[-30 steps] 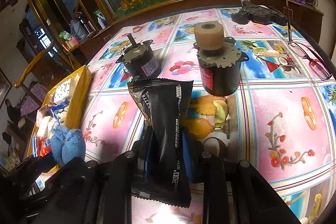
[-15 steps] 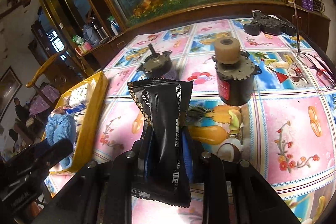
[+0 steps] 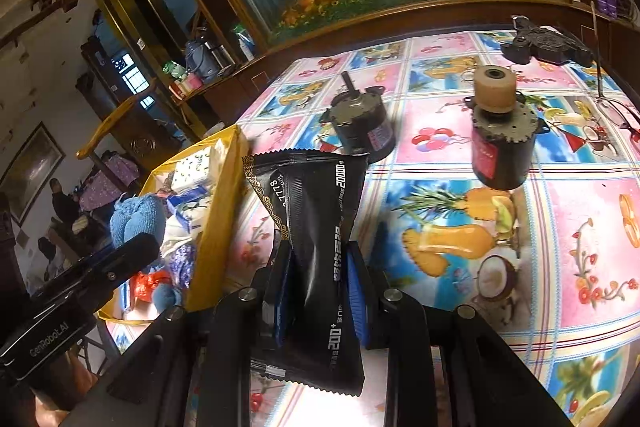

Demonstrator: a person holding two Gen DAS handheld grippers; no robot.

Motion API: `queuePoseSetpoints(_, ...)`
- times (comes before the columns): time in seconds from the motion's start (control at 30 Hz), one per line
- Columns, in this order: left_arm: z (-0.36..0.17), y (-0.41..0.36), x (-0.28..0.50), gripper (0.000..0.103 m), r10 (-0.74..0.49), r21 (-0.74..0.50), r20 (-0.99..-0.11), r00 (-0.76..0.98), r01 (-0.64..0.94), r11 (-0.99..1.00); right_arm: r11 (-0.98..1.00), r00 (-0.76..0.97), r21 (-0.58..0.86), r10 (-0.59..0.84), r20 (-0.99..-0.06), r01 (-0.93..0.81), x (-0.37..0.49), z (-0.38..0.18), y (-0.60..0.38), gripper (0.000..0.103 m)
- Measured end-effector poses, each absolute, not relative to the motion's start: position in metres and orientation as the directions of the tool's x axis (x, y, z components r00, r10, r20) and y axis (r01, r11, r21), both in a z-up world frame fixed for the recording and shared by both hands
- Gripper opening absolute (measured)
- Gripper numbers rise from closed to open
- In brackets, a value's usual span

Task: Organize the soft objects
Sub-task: 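Carry the black packet and blue knit cloth over the tray with both tools, then lower the blue cloth and black packet into the tray and open both tools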

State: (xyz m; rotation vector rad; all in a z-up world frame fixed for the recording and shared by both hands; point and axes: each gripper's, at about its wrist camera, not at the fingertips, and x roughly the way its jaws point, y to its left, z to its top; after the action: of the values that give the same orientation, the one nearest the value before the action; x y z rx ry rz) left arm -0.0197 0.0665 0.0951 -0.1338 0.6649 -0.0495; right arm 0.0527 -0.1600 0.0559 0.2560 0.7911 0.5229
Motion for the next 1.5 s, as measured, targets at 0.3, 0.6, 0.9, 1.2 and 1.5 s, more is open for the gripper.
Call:
queuePoseSetpoints(0.3,0.098,0.1,-0.025,0.04,-0.066,-0.176,-0.6,0.797,-0.051,0.983,0.819,0.552,0.403,0.574,-0.605,-0.409,0.043,0.068,-0.125,0.028)
queuePoseSetpoints(0.6,0.089,0.147,-0.03,0.04,-0.032,-0.225,-0.606,0.795,-0.133,0.965,0.805,0.522,0.398,0.59,-0.616,-0.441,0.044,0.077,-0.093,0.028)
queuePoseSetpoints(0.9,0.073,0.195,-0.033,0.04,0.018,-0.254,-0.629,0.777,-0.227,0.94,0.771,0.475,0.38,0.622,-0.622,-0.511,0.044,0.083,-0.039,0.028)
queuePoseSetpoints(1.2,0.059,0.222,-0.033,0.04,0.049,-0.252,-0.65,0.759,-0.276,0.928,0.757,0.437,0.356,0.622,-0.65,-0.548,0.047,0.074,0.011,0.028)
queuePoseSetpoints(1.5,0.054,0.223,-0.03,0.04,0.051,-0.233,-0.653,0.755,-0.266,0.935,0.773,0.435,0.31,0.586,-0.684,-0.554,0.059,0.063,0.04,0.028)
